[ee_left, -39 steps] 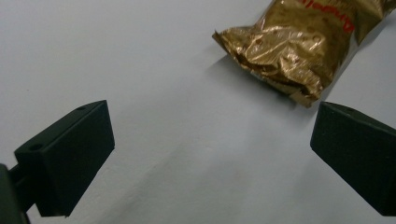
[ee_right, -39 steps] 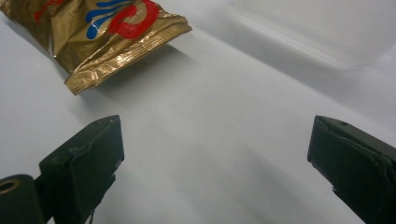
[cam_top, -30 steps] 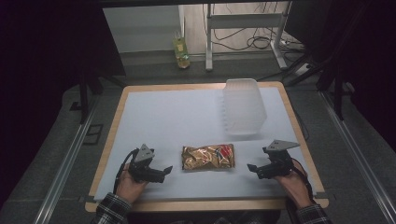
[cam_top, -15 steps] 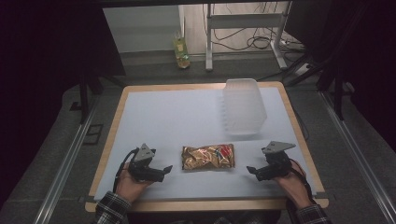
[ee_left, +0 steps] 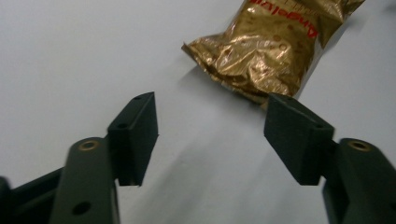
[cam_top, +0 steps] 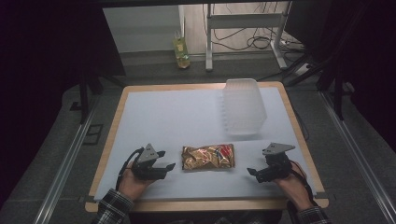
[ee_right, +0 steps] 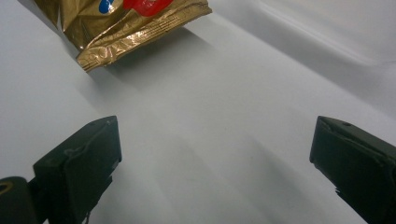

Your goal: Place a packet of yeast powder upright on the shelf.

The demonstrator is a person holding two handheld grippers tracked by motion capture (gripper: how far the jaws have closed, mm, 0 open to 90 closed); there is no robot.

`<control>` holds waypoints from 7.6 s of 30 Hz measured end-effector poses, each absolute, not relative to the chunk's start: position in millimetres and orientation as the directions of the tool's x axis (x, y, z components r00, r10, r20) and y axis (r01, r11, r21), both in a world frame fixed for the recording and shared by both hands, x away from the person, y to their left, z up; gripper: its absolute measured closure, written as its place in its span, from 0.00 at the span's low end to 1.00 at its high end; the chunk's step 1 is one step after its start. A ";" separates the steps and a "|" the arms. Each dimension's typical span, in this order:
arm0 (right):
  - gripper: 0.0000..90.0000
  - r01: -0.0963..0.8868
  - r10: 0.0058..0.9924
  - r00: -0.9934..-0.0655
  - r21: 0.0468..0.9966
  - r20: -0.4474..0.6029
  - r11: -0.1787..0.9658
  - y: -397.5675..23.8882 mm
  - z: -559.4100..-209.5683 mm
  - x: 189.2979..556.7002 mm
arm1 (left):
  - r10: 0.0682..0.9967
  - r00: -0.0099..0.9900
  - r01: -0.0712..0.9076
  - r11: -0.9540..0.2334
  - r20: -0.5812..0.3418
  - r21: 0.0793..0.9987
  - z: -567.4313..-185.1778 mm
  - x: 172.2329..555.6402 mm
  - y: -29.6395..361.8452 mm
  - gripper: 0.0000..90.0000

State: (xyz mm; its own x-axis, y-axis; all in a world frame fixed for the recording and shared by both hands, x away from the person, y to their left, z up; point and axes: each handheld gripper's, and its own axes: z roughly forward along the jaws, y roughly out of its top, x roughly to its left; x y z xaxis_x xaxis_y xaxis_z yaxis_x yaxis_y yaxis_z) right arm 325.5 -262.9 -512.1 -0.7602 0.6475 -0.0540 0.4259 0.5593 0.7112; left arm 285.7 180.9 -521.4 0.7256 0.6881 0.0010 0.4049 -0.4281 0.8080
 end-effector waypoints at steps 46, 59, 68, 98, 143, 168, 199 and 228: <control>0.03 0.435 0.628 -0.777 0.694 -0.032 0.574 -252.0 -505.1 319.1 | 0.622 0.780 0.426 -0.460 -0.060 0.779 -537.1 316.3 127.8 1.00; 0.03 0.449 0.564 -0.822 0.696 0.075 0.561 -232.9 -494.1 326.4 | 0.632 0.773 0.429 -0.456 -0.056 0.780 -541.0 305.8 137.0 1.00; 0.03 0.497 0.567 -0.809 0.696 0.156 0.518 -216.3 -487.0 340.7 | 0.641 0.766 0.440 -0.459 -0.055 0.772 -541.9 304.0 137.8 1.00; 0.57 0.693 0.513 -0.719 0.531 0.468 0.487 -126.4 -485.1 397.5 | 0.660 0.751 0.457 -0.489 -0.028 0.743 -544.7 300.1 138.5 1.00; 0.80 0.516 0.446 -0.847 0.652 0.291 0.555 -129.3 -430.4 405.0 | 0.716 0.698 0.407 -0.420 0.020 0.811 -526.4 291.5 163.5 0.32; 0.80 0.427 0.465 -0.874 0.686 0.144 0.589 -148.1 -389.8 426.5 | 0.717 0.694 0.423 -0.487 0.073 0.764 -532.3 294.2 157.2 0.05; 0.80 0.341 0.522 -0.853 0.734 -0.021 0.587 -198.5 -340.0 476.4 | 0.701 0.707 0.386 -0.495 0.095 0.779 -535.9 296.6 159.8 0.00; 0.80 0.228 0.491 -0.821 0.622 -0.290 0.749 -240.4 -323.9 526.4 | 0.703 0.708 0.400 -0.475 0.065 0.784 -537.5 297.9 161.8 0.00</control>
